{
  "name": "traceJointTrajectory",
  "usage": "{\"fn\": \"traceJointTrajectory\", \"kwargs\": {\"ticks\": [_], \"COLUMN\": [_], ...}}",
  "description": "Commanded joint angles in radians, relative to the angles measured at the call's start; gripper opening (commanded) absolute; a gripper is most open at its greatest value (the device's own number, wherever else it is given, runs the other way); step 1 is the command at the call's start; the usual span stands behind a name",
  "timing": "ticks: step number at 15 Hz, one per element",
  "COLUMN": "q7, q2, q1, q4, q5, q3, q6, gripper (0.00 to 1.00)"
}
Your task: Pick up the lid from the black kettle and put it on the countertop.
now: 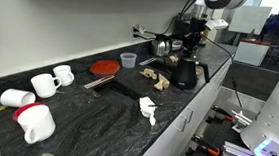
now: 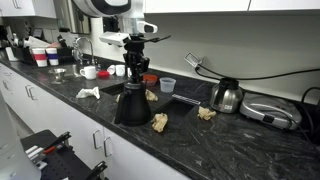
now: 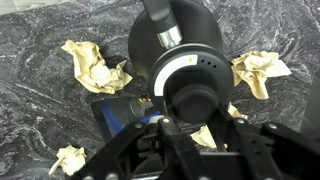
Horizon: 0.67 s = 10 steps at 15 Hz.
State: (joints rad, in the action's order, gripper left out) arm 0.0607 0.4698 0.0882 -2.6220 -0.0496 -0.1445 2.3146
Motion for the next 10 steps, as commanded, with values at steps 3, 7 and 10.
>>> {"fn": "traceJointTrajectory", "kwargs": {"ticks": [3, 7, 10], "q7": [-0.017, -0.021, -0.03], "q2": [0.0, 0.01, 0.022], "q1": [0.022, 0.025, 0.039], "q4": [0.02, 0.03, 0.048], "q5": [-0.002, 0.001, -0.005], "q3": [0.013, 0.009, 0.006], "q6": [-0.012, -0.006, 0.003], "gripper": [0.16, 0.16, 0.16]}}
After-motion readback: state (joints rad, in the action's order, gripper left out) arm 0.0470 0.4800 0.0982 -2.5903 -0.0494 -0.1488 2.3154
